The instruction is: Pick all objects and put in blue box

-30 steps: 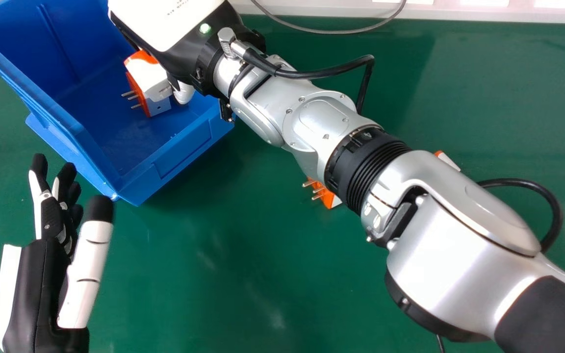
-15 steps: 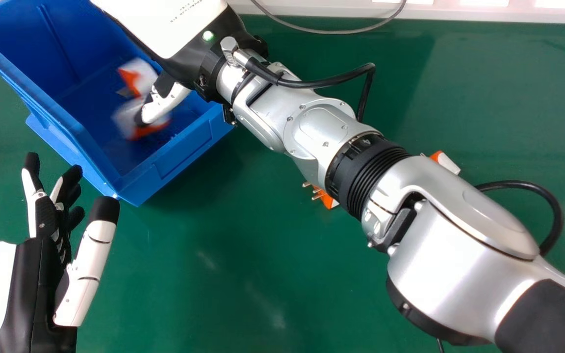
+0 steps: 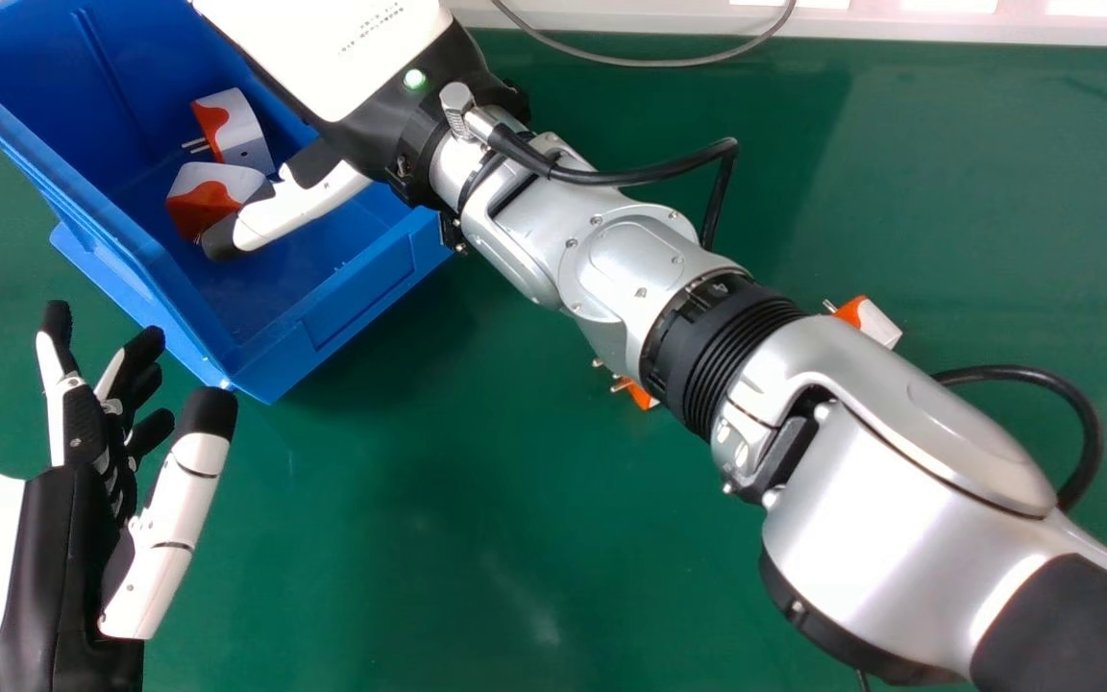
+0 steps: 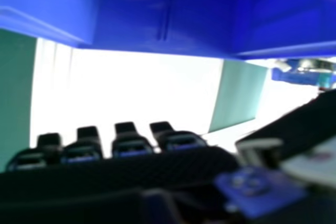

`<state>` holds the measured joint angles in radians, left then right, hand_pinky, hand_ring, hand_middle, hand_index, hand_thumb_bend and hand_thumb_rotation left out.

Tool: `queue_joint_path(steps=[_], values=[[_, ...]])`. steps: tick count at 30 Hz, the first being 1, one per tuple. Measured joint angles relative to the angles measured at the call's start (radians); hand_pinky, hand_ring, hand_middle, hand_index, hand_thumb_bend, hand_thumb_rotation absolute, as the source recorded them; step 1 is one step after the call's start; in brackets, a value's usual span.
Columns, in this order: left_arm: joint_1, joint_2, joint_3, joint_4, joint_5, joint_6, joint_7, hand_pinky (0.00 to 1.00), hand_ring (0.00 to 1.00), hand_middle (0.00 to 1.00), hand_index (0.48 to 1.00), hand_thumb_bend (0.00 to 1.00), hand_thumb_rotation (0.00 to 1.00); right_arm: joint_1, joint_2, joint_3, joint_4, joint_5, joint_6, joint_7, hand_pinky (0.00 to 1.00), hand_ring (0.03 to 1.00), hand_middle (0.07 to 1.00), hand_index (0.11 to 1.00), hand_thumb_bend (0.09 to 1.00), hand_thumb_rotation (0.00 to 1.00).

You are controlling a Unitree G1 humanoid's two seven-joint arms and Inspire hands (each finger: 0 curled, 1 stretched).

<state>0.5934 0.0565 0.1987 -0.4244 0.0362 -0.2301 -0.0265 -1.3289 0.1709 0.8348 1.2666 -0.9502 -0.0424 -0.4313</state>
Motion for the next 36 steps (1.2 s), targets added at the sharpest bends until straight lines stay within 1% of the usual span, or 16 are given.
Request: queue_joint_path(steps=[1,3,5,7,11,13,17,19,20,24,25,26,29,31,32,36], values=[[0.0,0.001,0.004,0.002,-0.002,0.0,-0.003,0.89,0.93,0.93,0.921,0.68,0.78,0.008,-0.001,-0.001,-0.01,0.001,-0.003,-0.005,1.0,1.0,1.0,1.0,0.73,1.0],[0.001,0.002,0.011,0.01,-0.015,-0.002,-0.009,0.88,0.93,0.93,0.92,0.69,0.78,0.026,-0.015,-0.006,-0.038,0.004,-0.017,-0.013,1.0,1.0,1.0,1.0,0.728,1.0],[0.004,0.002,0.02,0.016,-0.023,-0.009,-0.014,0.88,0.93,0.93,0.919,0.69,0.78,0.044,-0.026,-0.012,-0.068,0.004,-0.032,-0.021,1.0,1.0,1.0,1.0,0.724,1.0],[0.012,0.002,0.026,0.019,-0.035,-0.022,-0.017,0.88,0.93,0.93,0.919,0.72,0.78,0.063,-0.049,-0.021,-0.106,0.004,-0.043,-0.024,1.0,1.0,1.0,1.0,0.71,1.0],[0.031,0.0,0.045,0.023,-0.04,-0.055,-0.018,0.88,0.92,0.92,0.917,0.75,0.78,0.132,-0.134,-0.046,-0.229,0.004,-0.061,-0.028,1.0,1.0,1.0,1.0,0.699,1.0],[0.041,-0.004,0.049,0.028,-0.046,-0.069,-0.017,0.88,0.92,0.92,0.917,0.76,0.78,0.178,-0.188,-0.055,-0.309,0.004,-0.072,-0.022,1.0,1.0,1.0,1.0,0.697,1.0],[0.061,-0.011,0.052,0.038,-0.048,-0.098,-0.018,0.88,0.92,0.92,0.917,0.74,0.76,0.307,-0.325,-0.087,-0.559,0.004,-0.091,0.044,1.0,1.0,1.0,1.0,0.691,1.0],[0.061,-0.011,0.052,0.055,-0.068,-0.114,-0.028,0.89,0.93,0.93,0.928,0.7,0.69,0.379,-0.397,-0.11,-0.682,0.004,-0.102,0.09,1.0,1.0,1.0,1.0,0.686,0.97],[0.062,-0.012,0.052,0.064,-0.079,-0.12,-0.034,0.89,0.93,0.93,0.928,0.7,0.69,0.418,-0.435,-0.121,-0.746,0.004,-0.112,0.11,1.0,1.0,1.0,1.0,0.686,0.97],[0.063,-0.012,0.05,0.085,-0.11,-0.141,-0.056,0.92,0.94,0.94,0.938,0.68,0.67,0.558,-0.56,-0.177,-0.96,0.008,-0.145,0.18,1.0,1.0,1.0,1.0,0.682,0.99],[0.062,-0.013,0.049,0.088,-0.117,-0.151,-0.062,0.92,0.94,0.94,0.939,0.68,0.68,0.605,-0.596,-0.205,-1.024,0.012,-0.15,0.195,1.0,1.0,1.0,1.0,0.682,1.0],[0.063,-0.013,0.049,0.09,-0.118,-0.16,-0.065,0.92,0.94,0.94,0.94,0.68,0.68,0.651,-0.632,-0.233,-1.086,0.017,-0.161,0.21,1.0,1.0,1.0,1.0,0.681,1.0],[0.072,-0.014,0.05,0.093,-0.132,-0.187,-0.075,0.93,0.94,0.94,0.941,0.69,0.68,0.793,-0.731,-0.332,-1.267,0.039,-0.171,0.254,1.0,1.0,1.0,1.0,0.68,1.0],[0.082,-0.014,0.053,0.093,-0.134,-0.201,-0.076,0.93,0.94,0.94,0.942,0.69,0.69,0.888,-0.788,-0.411,-1.377,0.038,-0.162,0.289,1.0,1.0,1.0,1.0,0.676,1.0],[0.087,-0.014,0.055,0.093,-0.134,-0.202,-0.075,0.93,0.94,0.94,0.942,0.7,0.69,0.911,-0.801,-0.429,-1.397,0.038,-0.157,0.296,1.0,1.0,1.0,1.0,0.674,1.0],[0.091,-0.015,0.053,0.092,-0.133,-0.206,-0.079,0.93,0.95,0.94,0.942,0.71,0.7,1.049,-0.838,-0.513,-1.463,0.036,-0.14,0.352,1.0,1.0,1.0,1.0,0.649,1.0]])
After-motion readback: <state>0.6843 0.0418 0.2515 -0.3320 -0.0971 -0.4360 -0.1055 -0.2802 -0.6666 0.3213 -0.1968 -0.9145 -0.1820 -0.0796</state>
